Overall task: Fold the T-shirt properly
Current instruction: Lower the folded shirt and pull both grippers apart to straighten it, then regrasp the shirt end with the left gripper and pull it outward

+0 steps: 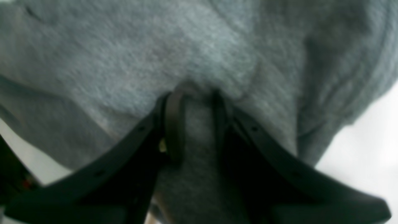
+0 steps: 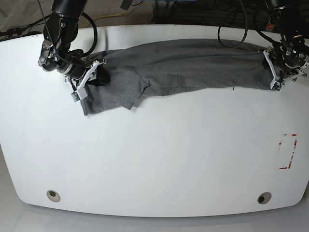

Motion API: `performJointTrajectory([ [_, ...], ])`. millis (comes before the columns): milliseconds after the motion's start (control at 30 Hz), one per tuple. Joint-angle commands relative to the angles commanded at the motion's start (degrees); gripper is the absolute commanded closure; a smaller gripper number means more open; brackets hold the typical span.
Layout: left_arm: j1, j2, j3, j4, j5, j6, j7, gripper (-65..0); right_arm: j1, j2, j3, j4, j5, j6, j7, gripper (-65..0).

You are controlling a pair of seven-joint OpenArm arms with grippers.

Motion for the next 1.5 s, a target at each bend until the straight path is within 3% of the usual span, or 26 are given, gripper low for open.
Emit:
performJointTrajectory([
  [200, -3.5, 0.1, 0.4, 1.4, -0.5, 0.0, 0.2, -33.1, 3.9, 4.6, -0.2, -4.2, 0.0, 0.0, 2.7, -16.6],
  [333, -3.7, 0.5, -5.2, 5.9, -7.4, 0.0, 0.5, -33.5, 4.9, 4.9, -0.3, -4.0, 0.0, 0.0, 2.6, -16.6],
  [467, -7.4, 1.0, -9.3, 5.5, -12.3, 0.0, 4.9, -33.9, 5.2, 4.7, -0.3, -4.0, 0.1, 0.0, 1.8, -16.6],
  [700, -14.3, 3.0, -9.8, -2.8, -12.7, 0.0, 7.0, -40.3, 4.7, 4.4, -0.3, -4.0, 2.9, 0.0, 1.8, -16.6],
  [933, -17.2, 3.4, -4.5, -12.0, -12.6, 0.0, 7.0, -40.4, 4.6, 4.4, -0.3, -4.1, 5.9, 0.0, 0.8, -16.6],
  [1267, -20.5, 3.3, -4.0, -23.5, -12.3, 0.0, 6.9, -39.6, 4.7, 4.4, 0.1, -4.0, 6.0, 0.0, 0.7, -16.6],
  [1333, -20.9, 3.3, -4.4, -23.6, -12.4, 0.0, 6.9, -34.4, 4.7, 4.4, 0.1, -4.0, 6.0, 0.0, 0.7, -16.5],
  [1433, -21.5, 2.6, -4.4, -22.7, -12.5, 0.0, 6.9, -16.0, 4.7, 4.4, 0.1, -4.0, 6.0, 0.0, 0.7, -16.5],
  [1500, -22.2, 2.6, -4.4, -21.3, -12.6, 0.0, 6.9, -7.8, 4.7, 4.4, 0.1, -4.0, 6.0, 0.0, 0.7, -16.5],
])
